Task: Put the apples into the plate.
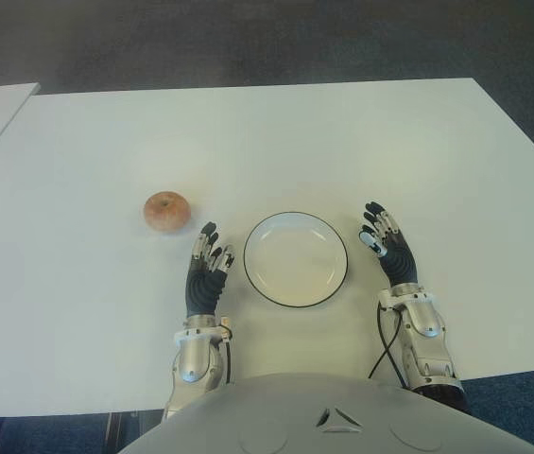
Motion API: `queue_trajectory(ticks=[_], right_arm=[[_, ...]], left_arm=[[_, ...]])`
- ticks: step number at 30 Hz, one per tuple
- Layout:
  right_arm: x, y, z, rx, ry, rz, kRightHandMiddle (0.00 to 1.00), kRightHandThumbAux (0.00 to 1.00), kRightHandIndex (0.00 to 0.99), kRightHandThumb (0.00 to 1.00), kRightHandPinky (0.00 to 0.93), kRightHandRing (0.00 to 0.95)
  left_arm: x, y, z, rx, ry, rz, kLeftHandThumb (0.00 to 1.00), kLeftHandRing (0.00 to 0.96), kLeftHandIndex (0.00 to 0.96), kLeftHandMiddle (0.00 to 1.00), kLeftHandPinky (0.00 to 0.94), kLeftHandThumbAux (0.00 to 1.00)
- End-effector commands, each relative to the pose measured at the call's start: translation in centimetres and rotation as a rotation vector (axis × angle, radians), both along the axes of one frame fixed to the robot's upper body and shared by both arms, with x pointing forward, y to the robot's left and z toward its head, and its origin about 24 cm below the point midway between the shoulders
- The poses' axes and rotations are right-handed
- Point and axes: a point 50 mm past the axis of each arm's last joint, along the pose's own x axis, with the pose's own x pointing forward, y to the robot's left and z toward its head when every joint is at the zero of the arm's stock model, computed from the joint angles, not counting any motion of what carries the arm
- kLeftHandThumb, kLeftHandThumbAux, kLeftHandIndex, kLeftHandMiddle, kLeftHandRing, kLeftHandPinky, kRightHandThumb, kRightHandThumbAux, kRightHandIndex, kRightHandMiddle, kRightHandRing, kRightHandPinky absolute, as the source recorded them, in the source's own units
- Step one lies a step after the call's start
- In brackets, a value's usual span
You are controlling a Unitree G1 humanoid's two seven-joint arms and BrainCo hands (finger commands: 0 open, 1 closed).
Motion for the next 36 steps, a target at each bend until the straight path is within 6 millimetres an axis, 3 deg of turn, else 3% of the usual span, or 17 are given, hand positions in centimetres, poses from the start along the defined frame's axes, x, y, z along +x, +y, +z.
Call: queue_trajectory(ticks=[1,22,30,31,33,36], right_arm=[[-1.0,0.1,-1.8,-0.003,0.117,-0.009,0.0,0.508,0.0,0.073,0.0,0.0],[-0.7,0.6,-1.8,-0.024,0.153,-0.033,0.0,0.494,0.0,0.081,0.0,0.0],[-0.6,0.7,-2.2,-0.056,0.205,-0.056,0.0,0.527,0.0,0.077,0.0,0.0],[-0.6,0.6,-2.3,-0.063,0.213,-0.06,0.0,0.529,0.0,0.077,0.0,0.0],[-0.5,0.6,-2.5,-0.074,0.224,-0.066,0.0,0.552,0.0,0.069,0.0,0.0],[-0.4,0.6,-2.7,-0.083,0.232,-0.073,0.0,0.573,0.0,0.061,0.0,0.0]], left_arm=[[0.0,-0.7,-0.2,-0.02,0.01,-0.009,0.037,0.0,0.023,0.011,0.0,0.598],[0.4,-0.4,0.6,0.049,0.014,0.012,0.029,0.0,0.024,0.006,0.0,0.594],[1.5,1.1,3.4,0.542,-0.167,-0.014,0.045,0.0,0.027,0.017,0.006,0.593],[2.0,1.7,4.9,0.671,-0.229,-0.001,0.047,0.0,0.028,0.018,0.008,0.591],[2.5,2.6,6.6,0.869,-0.315,0.036,0.13,0.022,0.048,0.041,0.049,0.538],[3.1,3.8,7.5,1.08,-0.399,0.071,0.227,0.048,0.075,0.068,0.077,0.481]])
